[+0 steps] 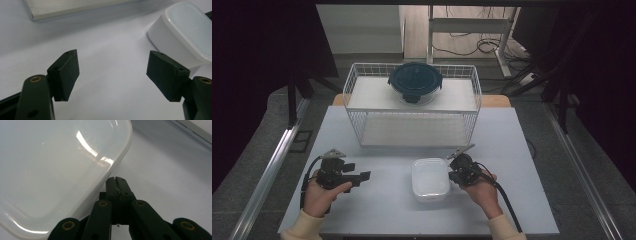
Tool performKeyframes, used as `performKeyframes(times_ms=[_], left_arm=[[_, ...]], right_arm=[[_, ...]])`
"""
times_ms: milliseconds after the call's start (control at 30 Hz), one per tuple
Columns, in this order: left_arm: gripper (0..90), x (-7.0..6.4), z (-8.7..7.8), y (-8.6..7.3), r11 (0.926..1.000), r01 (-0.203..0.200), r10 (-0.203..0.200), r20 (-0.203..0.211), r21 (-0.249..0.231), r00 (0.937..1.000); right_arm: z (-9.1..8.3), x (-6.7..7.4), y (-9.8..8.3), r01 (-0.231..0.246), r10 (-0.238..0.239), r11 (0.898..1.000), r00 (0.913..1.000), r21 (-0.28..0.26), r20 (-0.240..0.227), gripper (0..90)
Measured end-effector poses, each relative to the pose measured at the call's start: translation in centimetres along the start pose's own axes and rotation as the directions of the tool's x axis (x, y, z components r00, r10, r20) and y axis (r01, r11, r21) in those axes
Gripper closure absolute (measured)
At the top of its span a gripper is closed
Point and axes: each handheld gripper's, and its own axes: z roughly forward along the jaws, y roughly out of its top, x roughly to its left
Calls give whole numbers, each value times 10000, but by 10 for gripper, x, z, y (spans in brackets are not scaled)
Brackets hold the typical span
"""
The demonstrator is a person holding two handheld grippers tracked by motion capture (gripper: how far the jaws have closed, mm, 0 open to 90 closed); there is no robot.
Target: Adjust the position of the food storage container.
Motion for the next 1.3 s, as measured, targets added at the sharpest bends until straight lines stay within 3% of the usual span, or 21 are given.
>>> performKeyframes(times_ms=[567, 1100, 1300], left_arm=[[258, 1, -1, 0, 10000, 8, -8, 4, -26, 10000], [258, 0, -2, 0, 10000, -50, 51, 13, -51, 10000], [257, 2, -1, 0, 10000, -7, 7, -19, -40, 10000]], right_arm=[[10, 20, 16, 483, -487, 9987, 9986, -159, -227, 892], [1, 43, -1, 794, -786, 9968, 9893, 16, -1233, 891], [2, 47, 0, 923, -906, 9957, 9881, 74, -1243, 891]])
